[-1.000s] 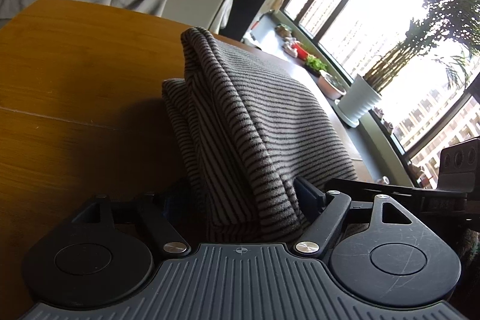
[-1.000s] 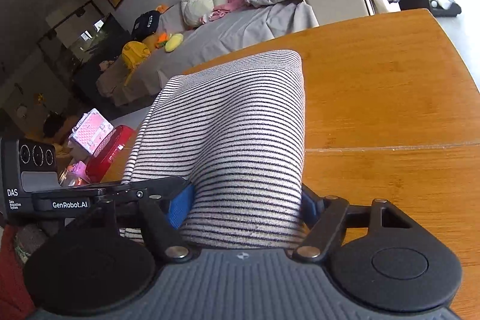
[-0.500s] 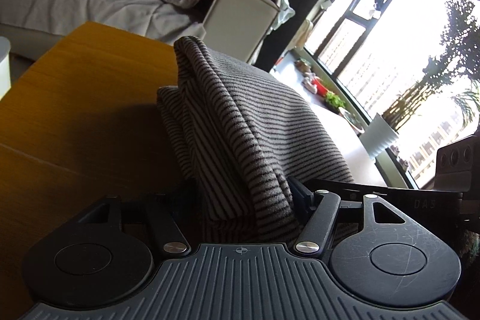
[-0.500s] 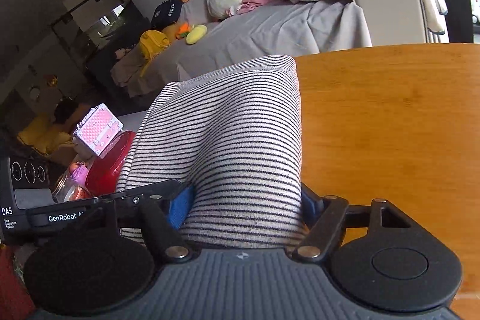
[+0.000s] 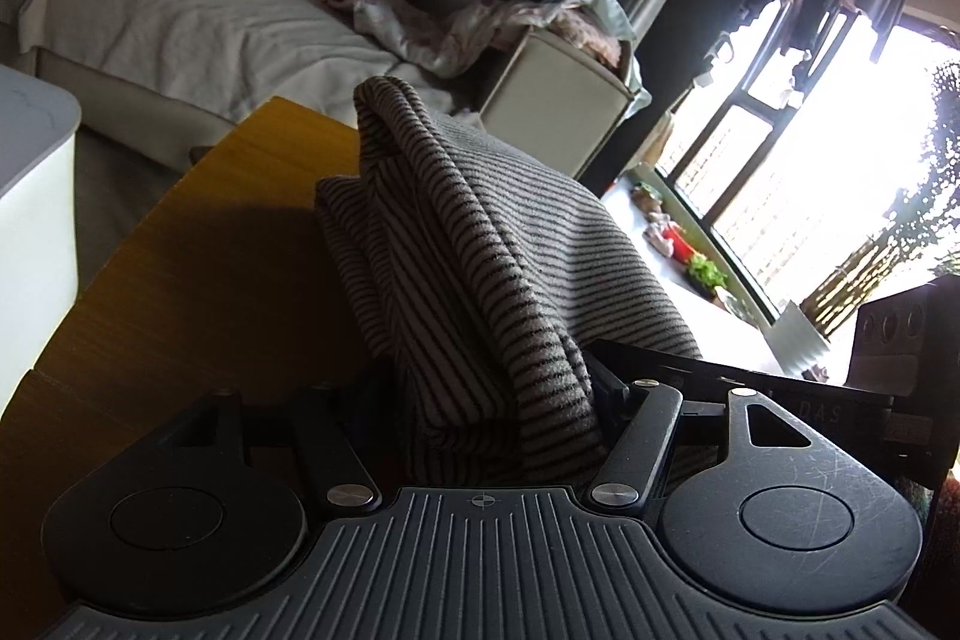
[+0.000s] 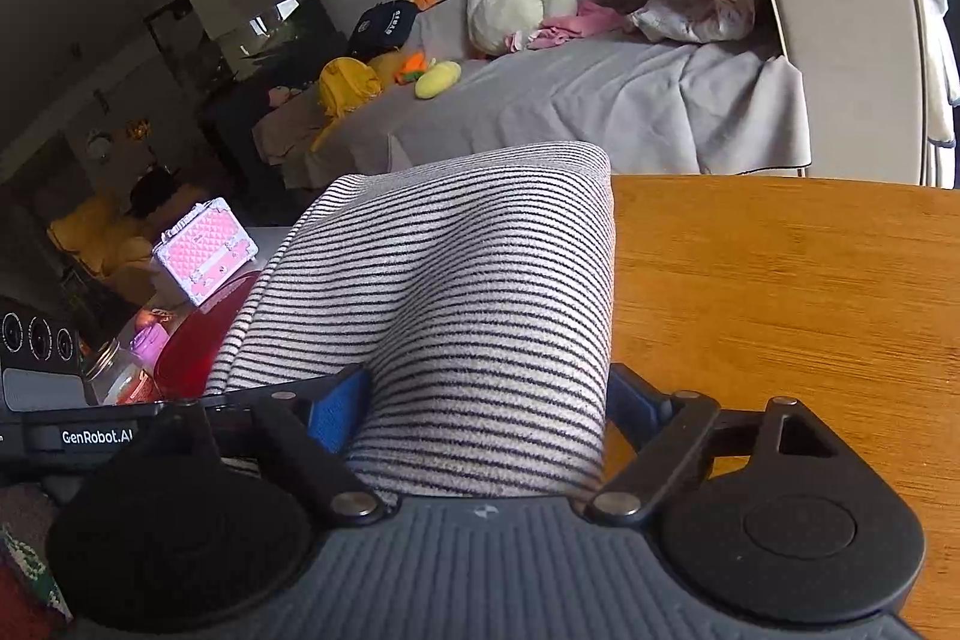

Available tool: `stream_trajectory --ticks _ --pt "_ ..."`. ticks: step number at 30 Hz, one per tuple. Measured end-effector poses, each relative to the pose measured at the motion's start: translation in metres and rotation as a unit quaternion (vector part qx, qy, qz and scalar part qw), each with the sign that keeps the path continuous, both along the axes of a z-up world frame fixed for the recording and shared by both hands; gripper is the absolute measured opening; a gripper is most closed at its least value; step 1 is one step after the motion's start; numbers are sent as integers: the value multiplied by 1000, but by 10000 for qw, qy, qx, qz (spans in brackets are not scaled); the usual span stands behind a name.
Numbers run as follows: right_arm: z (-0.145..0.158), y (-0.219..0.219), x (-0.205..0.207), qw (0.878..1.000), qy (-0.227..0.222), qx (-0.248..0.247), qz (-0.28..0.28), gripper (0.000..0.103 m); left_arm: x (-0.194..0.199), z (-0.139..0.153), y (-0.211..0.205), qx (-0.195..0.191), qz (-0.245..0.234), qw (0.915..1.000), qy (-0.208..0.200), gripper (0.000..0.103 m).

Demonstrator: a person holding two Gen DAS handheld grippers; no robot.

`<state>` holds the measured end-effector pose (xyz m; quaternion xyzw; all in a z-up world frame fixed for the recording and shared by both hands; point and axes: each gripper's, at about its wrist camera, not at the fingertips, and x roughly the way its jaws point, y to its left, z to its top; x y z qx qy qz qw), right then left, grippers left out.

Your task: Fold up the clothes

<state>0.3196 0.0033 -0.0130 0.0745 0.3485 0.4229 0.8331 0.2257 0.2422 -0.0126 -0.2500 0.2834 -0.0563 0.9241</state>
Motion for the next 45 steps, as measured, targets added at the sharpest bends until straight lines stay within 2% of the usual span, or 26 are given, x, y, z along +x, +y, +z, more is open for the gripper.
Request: stream_trajectory --ticks 35,37,41,42,44,45 --pt "1 3 7 9999 90 134 -39 89 6 -4 1 -33 -28 10000 -86 71" --pt "3 6 4 9999 3 -24 -172 99 5 -4 1 -39 -28 10000 -84 71" --pt "11 1 -7 9988 -266 -237 -334 99 2 1 3 -68 -48 9999 -82 71" --pt "14 -1 -11 9979 -416 -305 -383 99 0 4 4 -50 -65 9999 -107 71" --pt "24 -3 -28 9916 -1017 -621 -508 98 -5 18 6 93 -48 9995 -285 71" --pt "29 -2 -38 9860 -1361 -790 -554 92 -7 26 7 177 -15 9990 -399 71"
